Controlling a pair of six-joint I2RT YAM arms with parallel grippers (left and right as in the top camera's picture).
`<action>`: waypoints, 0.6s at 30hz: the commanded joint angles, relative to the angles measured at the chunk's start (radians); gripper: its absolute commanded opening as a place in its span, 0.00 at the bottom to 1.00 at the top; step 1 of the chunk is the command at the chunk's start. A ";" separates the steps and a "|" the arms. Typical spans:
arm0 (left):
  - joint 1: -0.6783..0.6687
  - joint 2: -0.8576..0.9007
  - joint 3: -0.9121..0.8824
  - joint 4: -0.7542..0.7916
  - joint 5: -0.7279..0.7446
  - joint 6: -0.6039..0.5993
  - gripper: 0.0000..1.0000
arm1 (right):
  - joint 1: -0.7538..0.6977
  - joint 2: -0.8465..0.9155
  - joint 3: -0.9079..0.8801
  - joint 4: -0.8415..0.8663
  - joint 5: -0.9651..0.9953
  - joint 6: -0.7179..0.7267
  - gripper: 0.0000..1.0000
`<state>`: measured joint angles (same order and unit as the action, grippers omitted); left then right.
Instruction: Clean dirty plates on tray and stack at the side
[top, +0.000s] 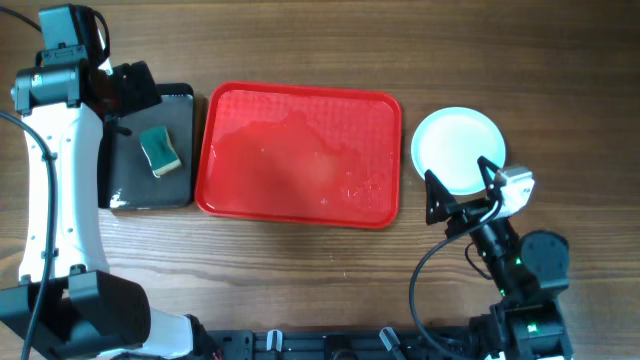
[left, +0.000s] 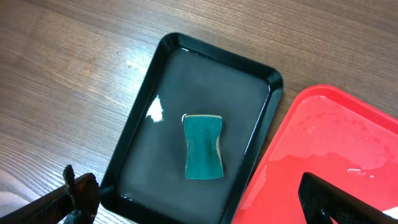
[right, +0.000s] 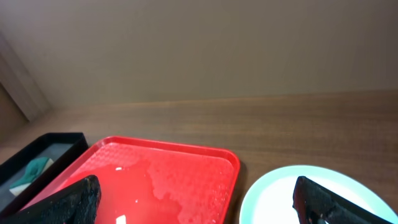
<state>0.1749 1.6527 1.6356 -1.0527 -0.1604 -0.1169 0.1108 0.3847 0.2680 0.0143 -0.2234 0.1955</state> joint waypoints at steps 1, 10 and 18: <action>0.000 0.004 -0.002 0.000 -0.009 0.001 1.00 | 0.003 -0.087 -0.077 0.037 0.017 -0.010 1.00; 0.000 0.004 -0.002 0.000 -0.009 0.001 1.00 | 0.003 -0.231 -0.204 0.109 0.016 -0.009 1.00; 0.000 0.004 -0.002 0.000 -0.009 0.001 1.00 | 0.003 -0.334 -0.254 0.105 0.016 -0.009 1.00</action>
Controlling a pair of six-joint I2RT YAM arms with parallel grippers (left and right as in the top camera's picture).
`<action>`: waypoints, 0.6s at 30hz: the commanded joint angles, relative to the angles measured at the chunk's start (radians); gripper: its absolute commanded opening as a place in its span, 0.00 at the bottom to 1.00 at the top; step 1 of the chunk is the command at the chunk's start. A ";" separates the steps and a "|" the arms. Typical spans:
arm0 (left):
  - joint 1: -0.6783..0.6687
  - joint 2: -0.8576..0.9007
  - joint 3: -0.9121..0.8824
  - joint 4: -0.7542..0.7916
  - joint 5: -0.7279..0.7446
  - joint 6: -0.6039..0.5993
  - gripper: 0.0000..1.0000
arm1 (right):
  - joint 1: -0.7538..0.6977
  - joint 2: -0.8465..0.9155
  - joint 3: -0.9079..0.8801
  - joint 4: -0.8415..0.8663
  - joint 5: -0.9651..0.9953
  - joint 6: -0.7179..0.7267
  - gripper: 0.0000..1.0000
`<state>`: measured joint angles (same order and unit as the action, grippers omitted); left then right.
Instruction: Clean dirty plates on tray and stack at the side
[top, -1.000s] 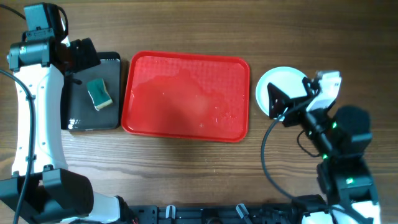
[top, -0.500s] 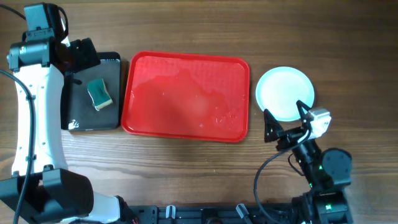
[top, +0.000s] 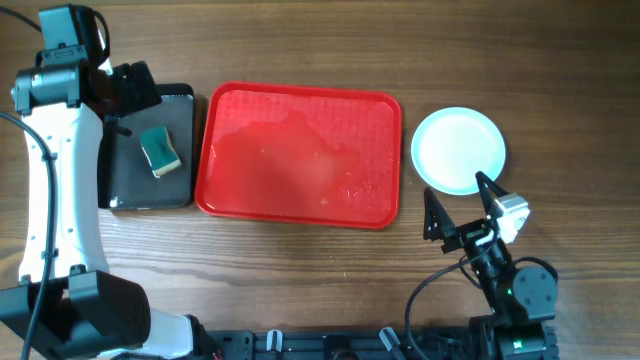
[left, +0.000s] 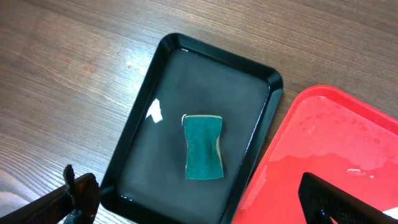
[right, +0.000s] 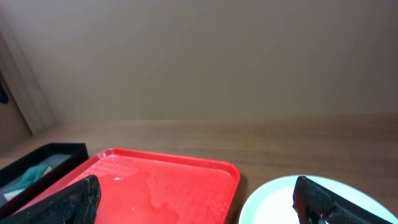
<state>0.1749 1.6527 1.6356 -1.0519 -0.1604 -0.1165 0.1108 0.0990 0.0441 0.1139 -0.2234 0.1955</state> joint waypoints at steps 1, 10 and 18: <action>0.000 0.004 -0.002 0.000 -0.009 0.001 1.00 | 0.003 -0.064 -0.040 0.003 0.016 -0.009 1.00; 0.000 0.004 -0.002 0.000 -0.009 0.001 1.00 | 0.004 -0.096 -0.039 -0.100 0.016 -0.010 1.00; 0.000 0.004 -0.002 0.000 -0.009 0.001 1.00 | 0.004 -0.092 -0.039 -0.099 0.017 -0.010 1.00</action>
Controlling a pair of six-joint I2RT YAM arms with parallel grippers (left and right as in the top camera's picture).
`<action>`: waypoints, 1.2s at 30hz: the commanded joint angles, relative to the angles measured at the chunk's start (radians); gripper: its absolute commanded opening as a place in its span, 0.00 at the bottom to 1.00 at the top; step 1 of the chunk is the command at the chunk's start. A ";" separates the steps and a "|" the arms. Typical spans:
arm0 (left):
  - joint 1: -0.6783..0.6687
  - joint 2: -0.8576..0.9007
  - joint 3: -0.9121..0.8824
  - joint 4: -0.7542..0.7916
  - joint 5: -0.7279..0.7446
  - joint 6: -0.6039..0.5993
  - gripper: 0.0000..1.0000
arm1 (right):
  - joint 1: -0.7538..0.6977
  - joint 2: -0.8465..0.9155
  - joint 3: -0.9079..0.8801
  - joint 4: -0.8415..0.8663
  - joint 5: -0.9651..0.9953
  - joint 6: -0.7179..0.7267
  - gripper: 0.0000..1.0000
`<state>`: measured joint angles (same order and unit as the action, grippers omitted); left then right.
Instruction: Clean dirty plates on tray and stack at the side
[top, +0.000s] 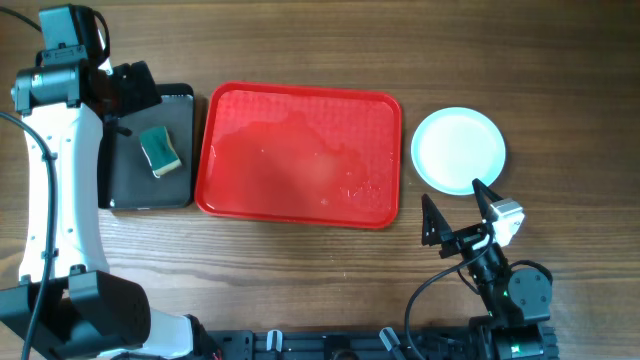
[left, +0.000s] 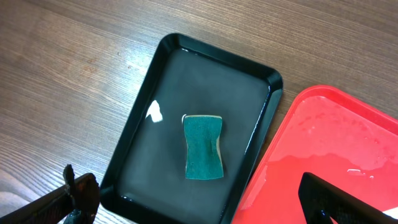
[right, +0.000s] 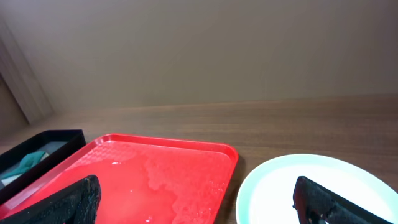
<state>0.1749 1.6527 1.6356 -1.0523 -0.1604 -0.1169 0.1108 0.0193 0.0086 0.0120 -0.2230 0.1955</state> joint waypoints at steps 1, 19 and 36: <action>0.000 0.004 -0.002 0.000 -0.009 0.001 1.00 | 0.004 -0.010 -0.003 0.003 0.016 -0.010 1.00; 0.000 0.005 -0.002 0.000 -0.010 0.001 1.00 | 0.004 -0.008 -0.003 0.003 0.016 -0.009 1.00; -0.199 -0.350 -0.003 0.007 -0.026 0.001 1.00 | 0.004 -0.008 -0.003 0.003 0.016 -0.010 1.00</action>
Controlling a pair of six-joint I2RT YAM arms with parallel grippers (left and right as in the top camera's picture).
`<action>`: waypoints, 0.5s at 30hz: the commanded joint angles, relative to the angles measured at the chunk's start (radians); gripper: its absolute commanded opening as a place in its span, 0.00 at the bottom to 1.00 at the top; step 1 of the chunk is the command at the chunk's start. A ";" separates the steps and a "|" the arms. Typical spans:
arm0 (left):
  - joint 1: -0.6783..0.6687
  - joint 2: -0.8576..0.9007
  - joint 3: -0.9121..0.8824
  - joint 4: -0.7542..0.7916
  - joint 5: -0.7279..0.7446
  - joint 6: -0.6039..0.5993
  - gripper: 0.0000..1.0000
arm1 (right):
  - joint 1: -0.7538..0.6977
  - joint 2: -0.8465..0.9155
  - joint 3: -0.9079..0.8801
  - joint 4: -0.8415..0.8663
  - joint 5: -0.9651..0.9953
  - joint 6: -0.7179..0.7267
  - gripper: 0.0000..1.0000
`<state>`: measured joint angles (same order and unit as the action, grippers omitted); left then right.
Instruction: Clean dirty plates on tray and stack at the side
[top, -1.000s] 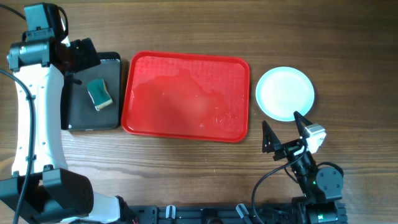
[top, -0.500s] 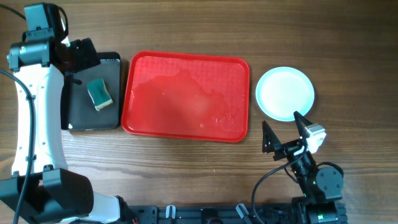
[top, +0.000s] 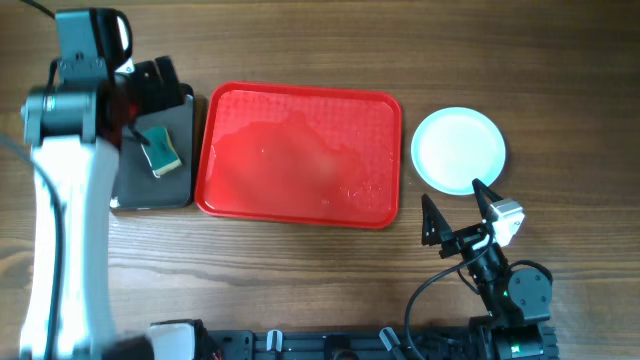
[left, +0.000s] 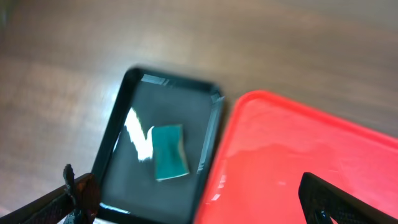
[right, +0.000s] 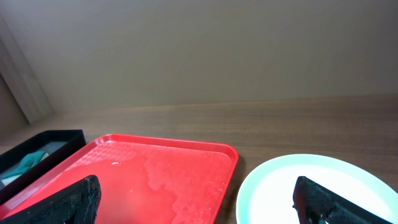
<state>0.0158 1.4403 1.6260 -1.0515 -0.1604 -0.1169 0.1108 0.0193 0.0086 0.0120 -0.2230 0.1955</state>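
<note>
The red tray (top: 300, 150) lies wet in the middle of the table with no plate on it. A pale plate (top: 458, 150) rests on the wood to its right, also seen in the right wrist view (right: 311, 186). My right gripper (top: 457, 207) is open and empty, just nearer than the plate, facing the red tray (right: 149, 174). My left gripper (top: 158, 100) is open and empty above the black tray (top: 130, 190), which holds a green sponge (top: 160, 150). The left wrist view is blurred but shows the sponge (left: 170, 152) and the red tray (left: 298, 155).
The black tray (left: 118, 140) holds a film of water and sits close against the red tray's left side. Bare wooden tabletop (top: 300, 270) runs along the near side. A wall stands beyond the table (right: 199, 50).
My left arm has shifted to the right and higher; its view now takes in more of the red tray and the black tray looks smaller. The right arm, plate and sponge are unmoved.
My right gripper stood open at the plate's near edge, then lay farther back toward the near side of the table and stayed there. My left gripper hung open over the black tray and sponge through all earlier moments, and now has shifted rightward.
</note>
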 joint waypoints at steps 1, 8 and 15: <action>-0.040 -0.169 0.006 0.003 -0.019 0.001 1.00 | 0.004 -0.008 -0.003 0.003 0.016 -0.010 1.00; -0.029 -0.367 0.003 -0.166 -0.009 0.001 1.00 | 0.004 -0.008 -0.003 0.003 0.016 -0.009 0.99; 0.006 -0.606 -0.244 0.021 0.050 0.002 1.00 | 0.004 -0.008 -0.003 0.003 0.016 -0.010 1.00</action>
<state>0.0006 0.9409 1.5333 -1.1347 -0.1547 -0.1165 0.1108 0.0193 0.0086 0.0116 -0.2230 0.1955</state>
